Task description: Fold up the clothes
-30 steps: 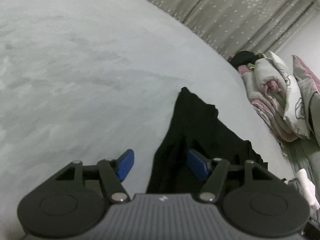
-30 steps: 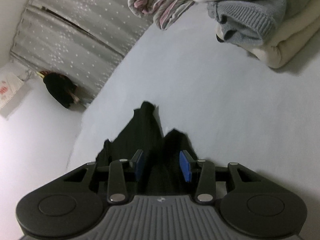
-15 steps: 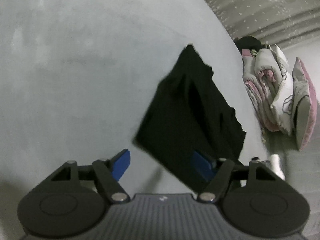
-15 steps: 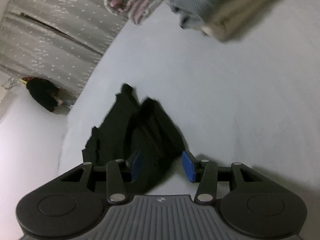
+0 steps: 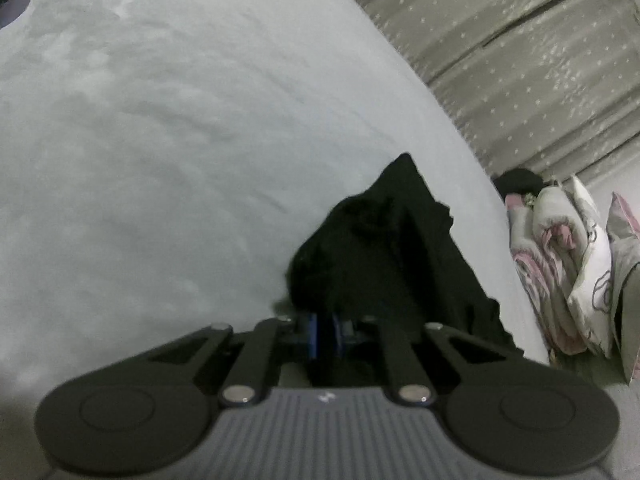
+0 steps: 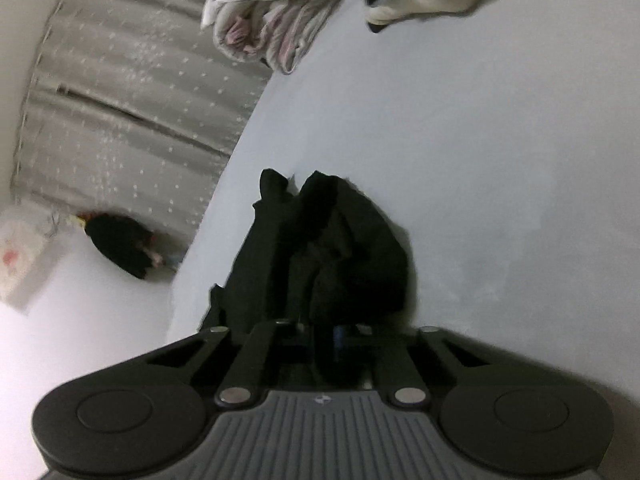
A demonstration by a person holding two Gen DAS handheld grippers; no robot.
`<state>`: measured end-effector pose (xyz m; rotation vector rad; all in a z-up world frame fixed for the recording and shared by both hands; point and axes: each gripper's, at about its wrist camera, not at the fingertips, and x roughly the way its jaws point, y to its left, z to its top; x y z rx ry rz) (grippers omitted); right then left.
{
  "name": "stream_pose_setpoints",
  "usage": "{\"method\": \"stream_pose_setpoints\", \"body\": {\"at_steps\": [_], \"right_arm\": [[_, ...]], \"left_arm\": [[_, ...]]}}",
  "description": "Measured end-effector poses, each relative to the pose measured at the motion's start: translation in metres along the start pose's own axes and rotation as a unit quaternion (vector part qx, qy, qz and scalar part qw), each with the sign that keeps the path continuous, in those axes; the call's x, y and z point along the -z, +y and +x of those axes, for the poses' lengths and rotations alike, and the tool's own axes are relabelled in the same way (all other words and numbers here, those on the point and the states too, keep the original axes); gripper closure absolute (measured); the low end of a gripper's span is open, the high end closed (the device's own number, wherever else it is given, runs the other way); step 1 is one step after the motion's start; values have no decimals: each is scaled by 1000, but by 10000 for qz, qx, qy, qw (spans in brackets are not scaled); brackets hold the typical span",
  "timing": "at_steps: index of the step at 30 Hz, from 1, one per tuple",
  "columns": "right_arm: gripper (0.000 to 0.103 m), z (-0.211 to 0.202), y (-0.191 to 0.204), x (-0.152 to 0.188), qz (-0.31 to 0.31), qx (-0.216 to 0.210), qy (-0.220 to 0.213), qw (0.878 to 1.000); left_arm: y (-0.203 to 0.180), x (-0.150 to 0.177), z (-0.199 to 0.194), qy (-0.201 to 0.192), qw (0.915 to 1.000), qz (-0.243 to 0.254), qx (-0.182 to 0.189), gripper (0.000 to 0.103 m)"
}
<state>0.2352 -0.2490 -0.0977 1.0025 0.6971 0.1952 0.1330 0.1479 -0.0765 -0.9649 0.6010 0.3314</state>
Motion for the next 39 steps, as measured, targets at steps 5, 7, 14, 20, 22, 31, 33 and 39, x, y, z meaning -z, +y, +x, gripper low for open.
{"method": "stream_pose_setpoints", "body": {"at_steps": [5, 7, 14, 20, 22, 31, 33, 39], "right_arm": [[95, -14, 5, -3, 43, 180, -31, 9998], [95, -27, 5, -4, 32, 185, -9, 9998], [95, -84, 20, 4, -283, 249, 72, 9993], [95, -144, 22, 23, -536, 556, 219, 9968], [95, -163, 17, 30, -521, 643, 306, 9961], [95, -212, -3, 62, -837, 929, 469, 9910], [95, -213, -6, 67, -991, 1034, 506, 9884], [92, -217, -15, 82, -1452, 1345, 615, 9783]], "left_arm": [[-1, -3, -21, 51, 9998, -174, -43, 97], [4, -4, -34, 119, 9996, -254, -7, 97], [15, 4, -82, 384, 9991, -171, 13, 97], [35, 18, -138, 663, 9977, 98, -37, 97], [43, 24, -159, 743, 9970, 203, -25, 97], [66, 48, -229, 950, 9935, 613, 148, 97], [69, 52, -232, 972, 9921, 785, 70, 97], [89, 71, -210, 1253, 9847, 1186, -249, 94]]}}
